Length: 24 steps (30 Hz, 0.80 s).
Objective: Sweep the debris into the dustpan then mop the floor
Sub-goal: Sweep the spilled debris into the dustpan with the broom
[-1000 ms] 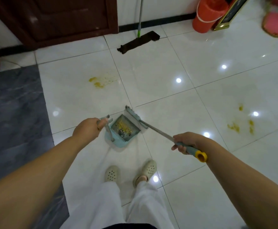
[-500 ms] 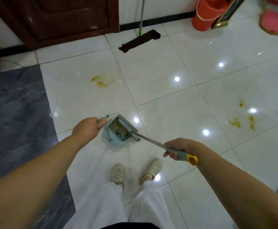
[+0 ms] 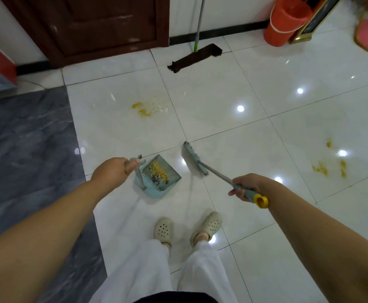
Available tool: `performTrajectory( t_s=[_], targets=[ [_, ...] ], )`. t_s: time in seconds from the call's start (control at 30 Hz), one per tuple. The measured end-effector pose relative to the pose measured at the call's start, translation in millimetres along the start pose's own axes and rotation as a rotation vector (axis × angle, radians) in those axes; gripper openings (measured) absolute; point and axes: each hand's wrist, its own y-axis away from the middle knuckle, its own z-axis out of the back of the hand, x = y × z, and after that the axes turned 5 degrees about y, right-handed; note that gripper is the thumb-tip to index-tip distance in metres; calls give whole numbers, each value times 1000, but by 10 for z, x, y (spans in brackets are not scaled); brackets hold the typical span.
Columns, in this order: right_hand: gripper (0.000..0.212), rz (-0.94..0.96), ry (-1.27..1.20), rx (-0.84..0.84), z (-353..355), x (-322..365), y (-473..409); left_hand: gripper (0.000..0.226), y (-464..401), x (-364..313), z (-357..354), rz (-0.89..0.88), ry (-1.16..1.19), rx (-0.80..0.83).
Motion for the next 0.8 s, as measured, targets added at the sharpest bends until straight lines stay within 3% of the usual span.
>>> performTrajectory(
  t_s=[0.27,0.47,0.63,0.8],
  targets=[
    [10,-71,62,95,-493,-66,-137,62,14,114,35,96,55,28],
    [21,-102,69,197,-404,1,150,64,-35,166,128,215,286,186],
    [23,-65,51,170,-297,99,416,67,22,63,218,329,487,356],
    [20,11,-37,118,-147,176,591,60,91,-147,167,297,533,255]
  ],
)
